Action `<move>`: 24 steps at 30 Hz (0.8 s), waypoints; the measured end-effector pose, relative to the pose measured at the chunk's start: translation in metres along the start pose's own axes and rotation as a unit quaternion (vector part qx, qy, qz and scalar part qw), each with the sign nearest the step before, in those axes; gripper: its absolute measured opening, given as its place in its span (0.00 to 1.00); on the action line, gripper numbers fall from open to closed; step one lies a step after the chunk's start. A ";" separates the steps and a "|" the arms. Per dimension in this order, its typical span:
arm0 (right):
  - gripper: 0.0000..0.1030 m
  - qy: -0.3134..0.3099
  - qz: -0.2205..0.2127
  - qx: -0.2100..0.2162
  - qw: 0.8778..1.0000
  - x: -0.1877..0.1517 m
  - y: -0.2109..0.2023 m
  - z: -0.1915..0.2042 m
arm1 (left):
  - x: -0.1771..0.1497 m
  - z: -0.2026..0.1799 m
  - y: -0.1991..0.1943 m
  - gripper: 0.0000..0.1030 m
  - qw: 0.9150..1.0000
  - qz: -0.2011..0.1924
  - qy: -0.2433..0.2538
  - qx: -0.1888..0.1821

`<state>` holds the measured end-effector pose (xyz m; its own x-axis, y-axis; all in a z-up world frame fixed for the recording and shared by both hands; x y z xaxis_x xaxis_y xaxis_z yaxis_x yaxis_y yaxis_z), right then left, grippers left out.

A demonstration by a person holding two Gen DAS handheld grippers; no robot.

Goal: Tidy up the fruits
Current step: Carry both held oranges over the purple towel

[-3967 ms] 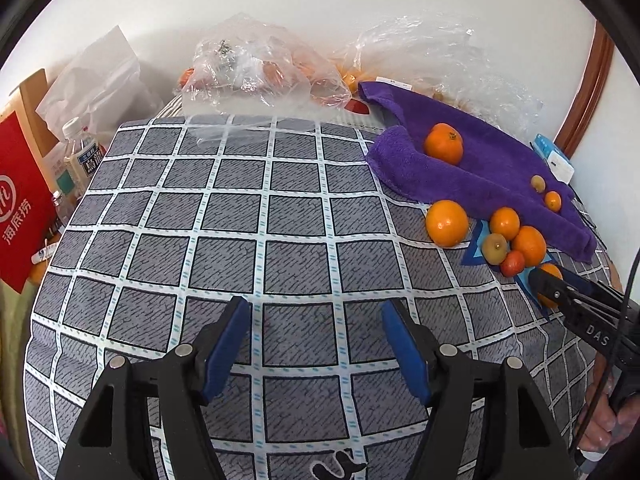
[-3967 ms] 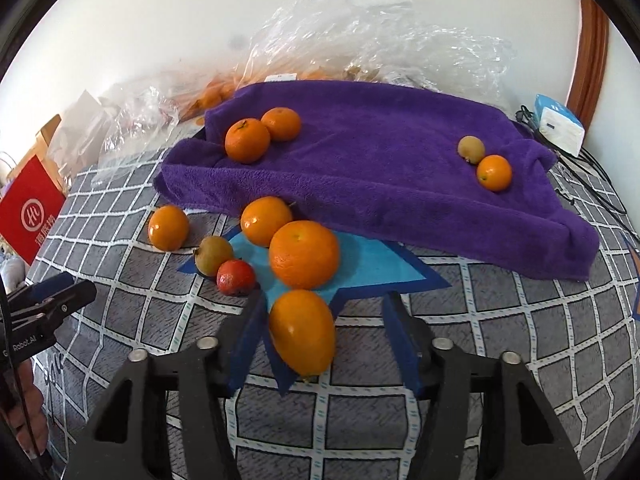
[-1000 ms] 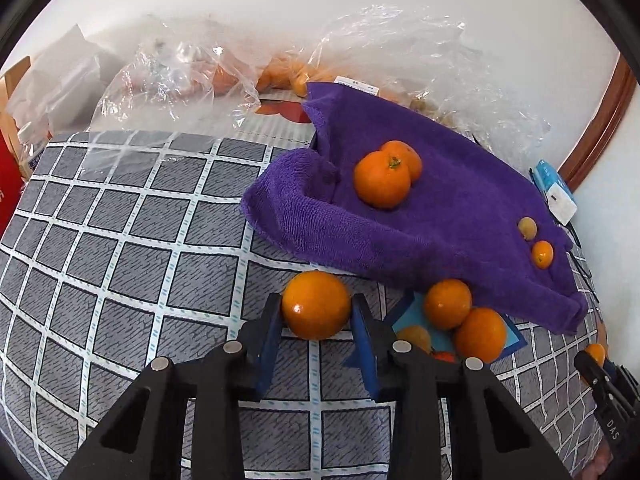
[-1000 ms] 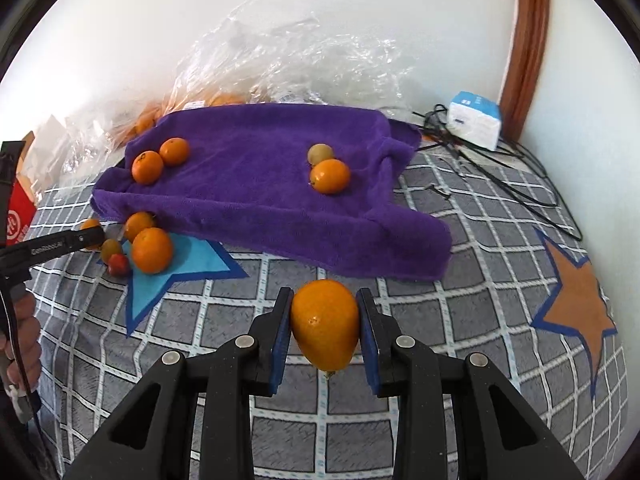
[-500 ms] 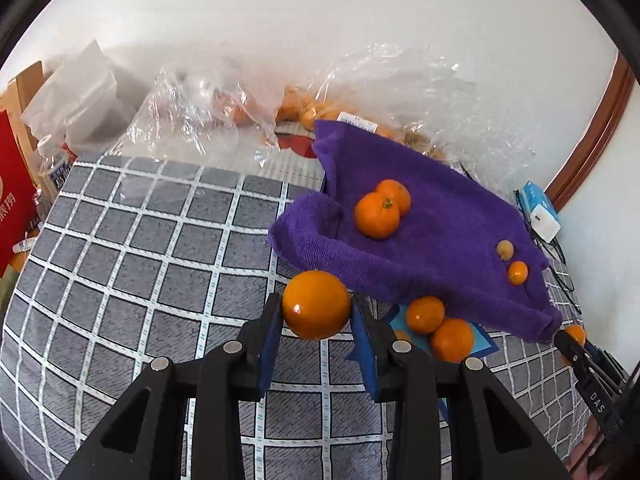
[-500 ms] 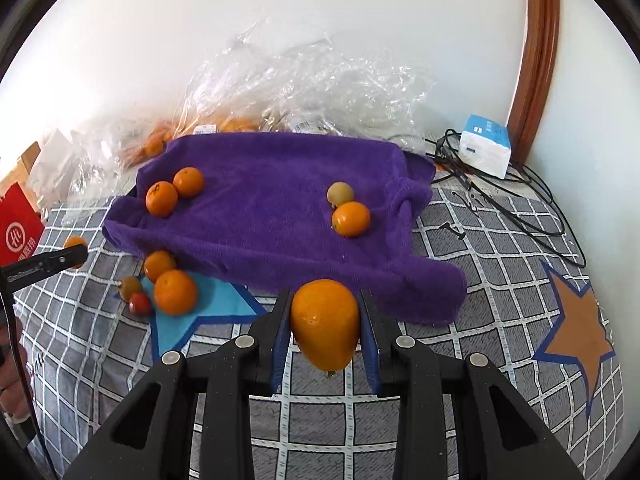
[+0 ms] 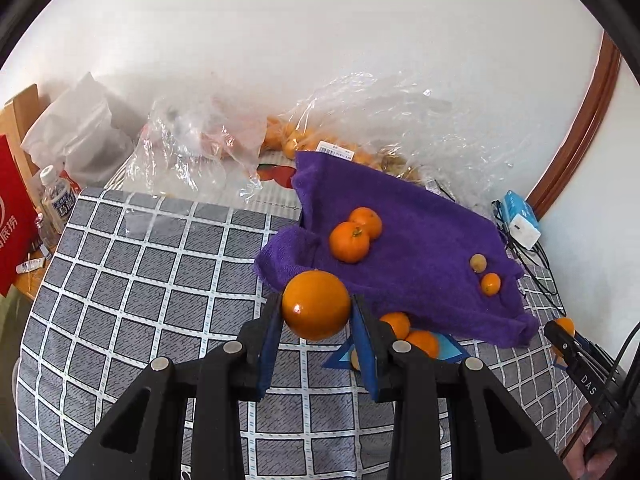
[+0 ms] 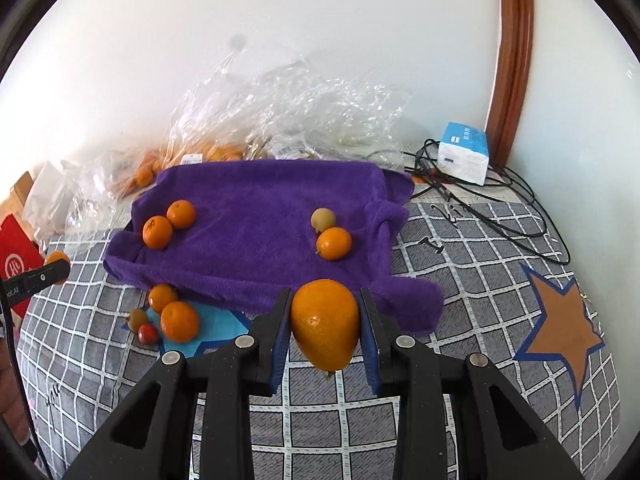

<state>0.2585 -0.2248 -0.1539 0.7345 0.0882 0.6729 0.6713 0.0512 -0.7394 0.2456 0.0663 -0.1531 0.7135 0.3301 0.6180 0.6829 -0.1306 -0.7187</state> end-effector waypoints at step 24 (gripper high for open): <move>0.30 0.044 -0.005 -0.004 0.999 0.025 0.031 -0.039 | 0.017 -0.035 0.042 0.31 1.000 0.018 0.021 -0.011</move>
<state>0.3012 -0.2594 -0.1589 0.7330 -0.0002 0.6803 0.6796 0.0439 -0.7323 0.2920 0.0334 -0.1616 0.7439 0.2844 0.6048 0.6592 -0.1629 -0.7341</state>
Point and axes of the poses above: each gripper's, at about its wrist camera, not at the fingertips, and y roughly the way its jaws point, z to its left, x to its top, the point moved 8 cm from there along y, roughly the way its jaws point, and after that the axes turned 7 degrees about -y, right-handed, at the moved point
